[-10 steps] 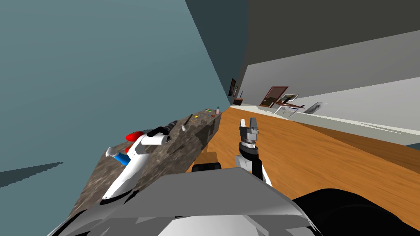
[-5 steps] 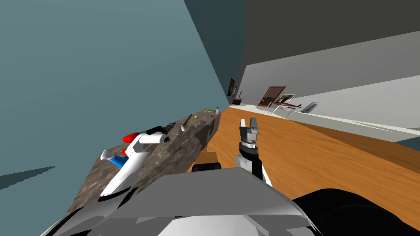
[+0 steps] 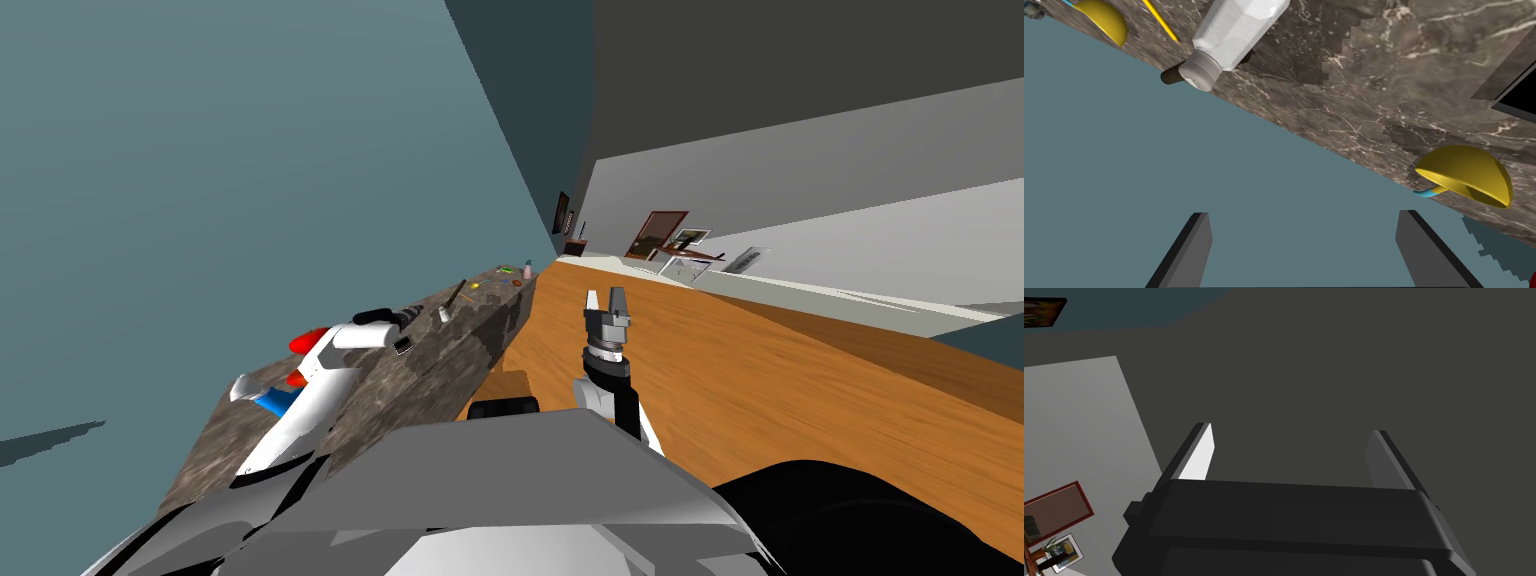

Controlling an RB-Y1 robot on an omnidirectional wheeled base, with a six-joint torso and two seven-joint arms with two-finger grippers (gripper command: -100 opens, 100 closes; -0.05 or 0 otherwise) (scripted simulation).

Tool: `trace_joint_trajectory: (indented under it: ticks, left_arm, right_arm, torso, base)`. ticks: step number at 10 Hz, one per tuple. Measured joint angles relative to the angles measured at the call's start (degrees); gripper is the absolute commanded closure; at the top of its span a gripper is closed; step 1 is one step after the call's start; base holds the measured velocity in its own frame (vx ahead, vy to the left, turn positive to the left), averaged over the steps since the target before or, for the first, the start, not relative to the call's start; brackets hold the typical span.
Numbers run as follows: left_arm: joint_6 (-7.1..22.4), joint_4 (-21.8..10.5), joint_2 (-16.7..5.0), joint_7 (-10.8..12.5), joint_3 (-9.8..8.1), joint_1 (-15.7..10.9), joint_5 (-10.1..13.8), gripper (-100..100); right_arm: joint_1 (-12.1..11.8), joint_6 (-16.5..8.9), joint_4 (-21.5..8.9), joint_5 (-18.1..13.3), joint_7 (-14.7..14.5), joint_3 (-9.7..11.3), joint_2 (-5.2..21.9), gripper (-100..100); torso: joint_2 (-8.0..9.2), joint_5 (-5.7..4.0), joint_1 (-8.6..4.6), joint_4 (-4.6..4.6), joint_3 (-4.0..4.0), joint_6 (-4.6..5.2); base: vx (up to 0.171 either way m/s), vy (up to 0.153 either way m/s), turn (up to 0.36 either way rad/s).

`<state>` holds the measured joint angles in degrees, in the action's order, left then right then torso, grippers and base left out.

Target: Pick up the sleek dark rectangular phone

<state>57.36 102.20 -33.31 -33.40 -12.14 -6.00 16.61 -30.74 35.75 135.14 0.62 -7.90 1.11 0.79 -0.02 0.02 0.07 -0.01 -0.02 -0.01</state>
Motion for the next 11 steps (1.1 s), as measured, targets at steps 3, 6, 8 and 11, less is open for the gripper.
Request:
trace_joint_trajectory:
  ticks: [3, 6, 8, 11]
  left_arm:
    - [4.02, -1.08, -0.84, -0.72, -0.73, 0.07, 1.00, -100]
    - [9.06, -3.46, -1.98, -1.61, -1.43, -0.68, 2.24, -100]
    - [12.72, -5.06, -2.93, -2.20, -2.05, -1.06, 3.32, -100]
    - [17.34, -8.82, -4.06, -3.11, -2.63, -1.80, 4.70, -100]
  right_arm:
    - [0.00, 0.00, 0.00, 0.00, 0.00, 0.00, 0.00, 0]
    - [0.00, 0.00, 0.00, 0.00, 0.00, 0.00, 0.00, 0]
    - [0.00, 0.00, 0.00, 0.00, 0.00, 0.00, 0.00, 0]
    - [0.00, 0.00, 0.00, 0.00, 0.00, 0.00, 0.00, 0]
  torso:
    - [0.00, 0.00, -0.01, 0.00, 0.00, 0.00]
    - [-0.01, 0.02, 0.05, -0.01, -0.01, -0.03]
    - [-0.02, 0.02, 0.04, -0.01, -0.01, -0.02]
    - [-0.03, 0.01, 0.04, -0.01, -0.02, 0.00]
  base:
    - [0.008, 0.013, -0.039]
    - [0.012, 0.031, -0.062]
    - [0.011, 0.027, -0.072]
    - [0.010, 0.023, -0.059]
